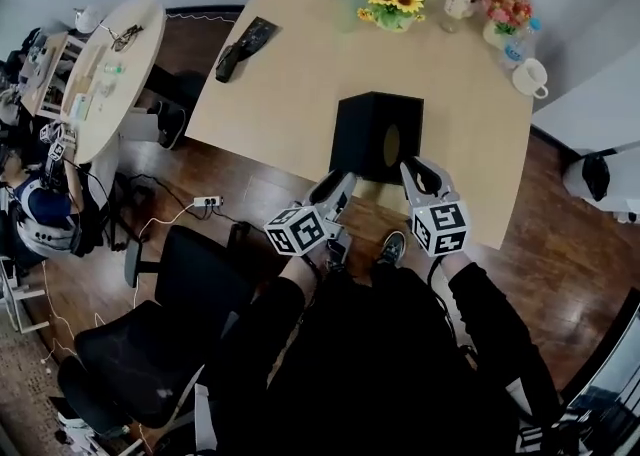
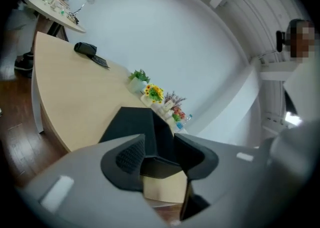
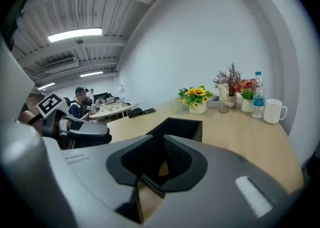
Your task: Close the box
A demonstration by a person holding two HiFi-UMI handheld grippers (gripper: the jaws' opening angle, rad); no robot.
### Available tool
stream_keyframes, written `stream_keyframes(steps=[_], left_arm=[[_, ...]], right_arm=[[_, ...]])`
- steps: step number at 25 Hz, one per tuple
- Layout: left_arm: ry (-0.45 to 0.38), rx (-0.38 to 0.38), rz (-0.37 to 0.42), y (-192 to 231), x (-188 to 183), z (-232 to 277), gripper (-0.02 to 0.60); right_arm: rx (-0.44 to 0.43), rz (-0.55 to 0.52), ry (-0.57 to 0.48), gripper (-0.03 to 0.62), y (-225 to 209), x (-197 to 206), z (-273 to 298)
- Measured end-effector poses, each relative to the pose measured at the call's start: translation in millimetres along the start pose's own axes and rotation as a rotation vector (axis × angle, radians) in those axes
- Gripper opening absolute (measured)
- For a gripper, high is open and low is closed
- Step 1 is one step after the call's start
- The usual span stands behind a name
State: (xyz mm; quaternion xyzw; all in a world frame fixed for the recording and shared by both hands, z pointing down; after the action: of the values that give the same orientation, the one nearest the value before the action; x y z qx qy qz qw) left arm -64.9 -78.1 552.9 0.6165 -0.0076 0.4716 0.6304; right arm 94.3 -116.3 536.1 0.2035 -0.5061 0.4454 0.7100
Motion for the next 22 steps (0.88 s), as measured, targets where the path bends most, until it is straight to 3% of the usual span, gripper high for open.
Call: stream_keyframes(steps=[2,6,9,14,16,19,22], left_arm=[[-0.032,-0.035,-0.11,25,-5,-10,0.163],[-0.052,-0.062,-0.539,71,24,-21,0.198],[-0.041,-0.034,-0.667,78,46,-9,0.201],[-0.048,-0.045,-0.705,70,50,16,0.182],[-0.073,-0.047,-0.682,69,46,17,0.157],[-0.11,-0.073,-0.578,69,35,13,0.127],[-0.144,-0.122,-0.358,56,14,2,0.097]], right_arm=[[0.029,0.027,0.029,0.063,-7,8,5],[0.049,0.03,0.049,0.063,-12,13,6],[0.06,0.012,0.061,0.063,-11,15,7],[0.128,-0.045,0.093,0.05,-18,17,8],[0.168,-0.039,0.122,0.051,-25,26,7],[0.188,-0.041,0.133,0.049,-26,33,6],[0.179,-0.036,0.136,0.05,-25,32,5]])
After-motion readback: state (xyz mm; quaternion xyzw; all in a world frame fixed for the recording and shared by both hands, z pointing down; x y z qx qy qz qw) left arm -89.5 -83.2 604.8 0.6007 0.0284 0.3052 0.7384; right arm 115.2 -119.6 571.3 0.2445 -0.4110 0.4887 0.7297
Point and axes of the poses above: the fingertips, and each gripper's own axes: z forward along the fingers, y to its left, x out of its underside, the point moved 3 cm from there along -z, backward along the fingers, and after that the axes turned 3 degrees about x, right-handed, at the moved point
